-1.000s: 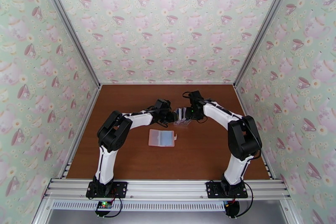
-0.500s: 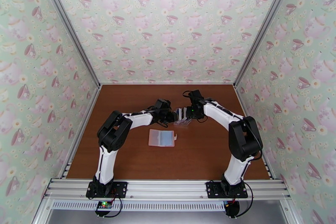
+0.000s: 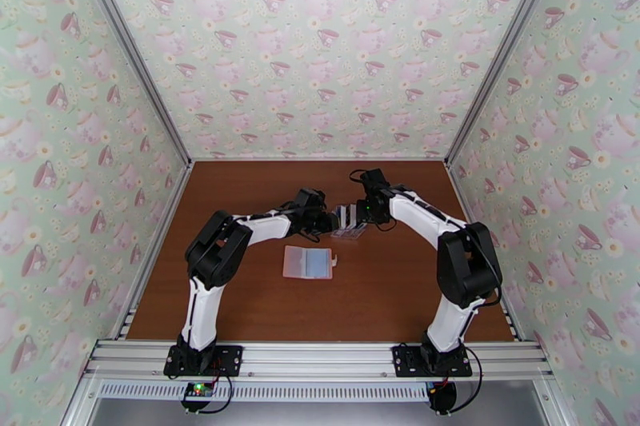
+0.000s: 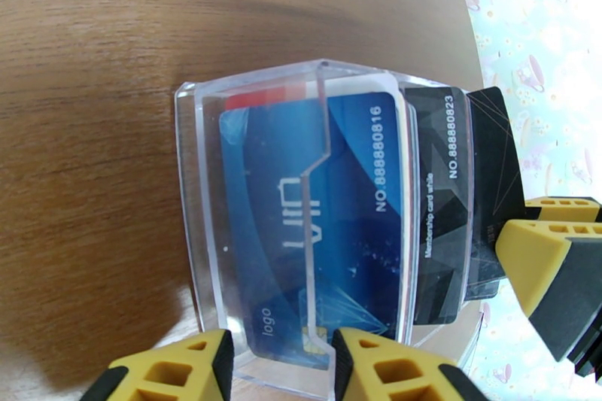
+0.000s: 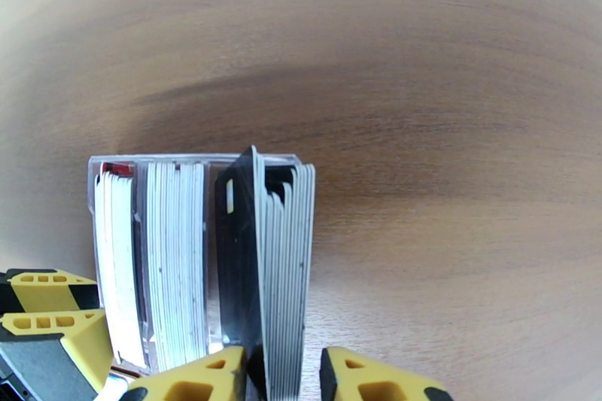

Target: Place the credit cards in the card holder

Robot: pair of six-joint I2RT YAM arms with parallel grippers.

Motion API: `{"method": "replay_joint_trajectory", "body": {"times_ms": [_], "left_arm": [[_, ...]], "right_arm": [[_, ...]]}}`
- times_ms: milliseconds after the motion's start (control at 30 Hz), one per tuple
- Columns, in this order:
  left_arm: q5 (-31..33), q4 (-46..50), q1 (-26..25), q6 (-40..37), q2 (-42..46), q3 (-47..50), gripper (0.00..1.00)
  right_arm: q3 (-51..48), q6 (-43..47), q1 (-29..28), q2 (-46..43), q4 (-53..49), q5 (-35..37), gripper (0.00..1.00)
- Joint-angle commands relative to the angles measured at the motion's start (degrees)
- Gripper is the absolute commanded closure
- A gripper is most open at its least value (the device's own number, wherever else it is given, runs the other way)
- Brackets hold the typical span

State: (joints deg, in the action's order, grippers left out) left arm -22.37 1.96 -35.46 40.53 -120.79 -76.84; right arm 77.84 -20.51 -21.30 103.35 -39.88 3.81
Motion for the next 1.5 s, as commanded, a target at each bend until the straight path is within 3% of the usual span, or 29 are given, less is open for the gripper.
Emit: {"method": "replay_joint_trajectory", "body": {"times_ms": [0,300,567,900,1467], "left_arm": [[0.45,1.74,-0.44,-0.01,-2.21,0.11,0.60],[0.29,1.39,-0.48,0.28,-2.25,0.11,0.60],[0.20,1.43,-0.57,0.39,-2.43,-0.04,0.60],[0.29,2.01,-0.68,0.27,-2.19,-0.85,0.60],[1.67,8.76,-1.03,-3.27,-0.73,-7.49,0.59]], "right_arm": [[2.16,0.97,0.39,-1.93,-1.98,1.72,0.69],[2.52,1.18,0.29,-1.85,-2.29,1.27,0.75],[2.75,1.35,0.12,-1.49,-2.56,1.02,0.90],[2.55,0.57,-0.66,-2.78,-1.41,-3.71,0.91],[3.98,-1.45,-2.17,-6.38,-2.57,-1.02,0.93]]}}
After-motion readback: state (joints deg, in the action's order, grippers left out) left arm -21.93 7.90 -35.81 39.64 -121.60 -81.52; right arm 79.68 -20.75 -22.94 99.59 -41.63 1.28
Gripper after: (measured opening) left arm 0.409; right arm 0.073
